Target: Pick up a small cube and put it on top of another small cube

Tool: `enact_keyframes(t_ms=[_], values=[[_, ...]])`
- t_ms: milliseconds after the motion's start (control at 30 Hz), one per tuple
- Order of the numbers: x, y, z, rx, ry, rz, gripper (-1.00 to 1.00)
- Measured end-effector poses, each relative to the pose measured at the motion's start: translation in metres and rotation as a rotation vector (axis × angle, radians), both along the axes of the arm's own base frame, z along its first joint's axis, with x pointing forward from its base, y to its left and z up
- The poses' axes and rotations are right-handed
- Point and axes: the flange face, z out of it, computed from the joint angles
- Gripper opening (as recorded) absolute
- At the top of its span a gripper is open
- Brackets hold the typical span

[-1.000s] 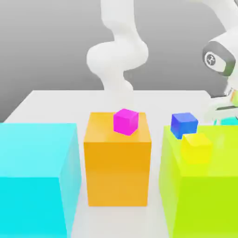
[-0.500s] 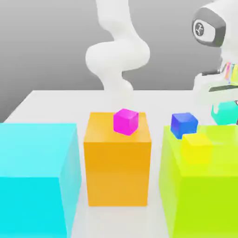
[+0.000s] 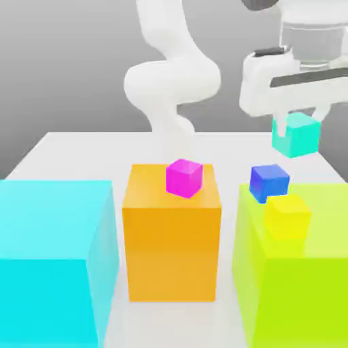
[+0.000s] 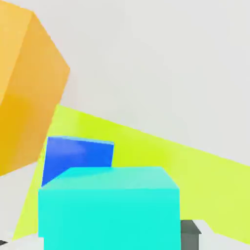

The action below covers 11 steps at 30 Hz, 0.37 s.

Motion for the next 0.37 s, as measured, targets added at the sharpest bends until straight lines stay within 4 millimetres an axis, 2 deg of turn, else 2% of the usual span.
enact_keyframes(t_ms=[100,133,267,300,367], values=[[-0.007,-0.01,0.006,-0.026,-0.017,0.143,-1.0],[-0.011,-0.009,0.001,-0.035,-0.017,0.187,-1.0],[-0.014,-0.007,-0.051,-0.042,-0.017,0.228,-1.0],[-0.015,-0.008,-0.058,-0.042,-0.017,0.229,1.0],[-0.015,-0.008,-0.058,-0.042,-0.017,0.229,1.0]])
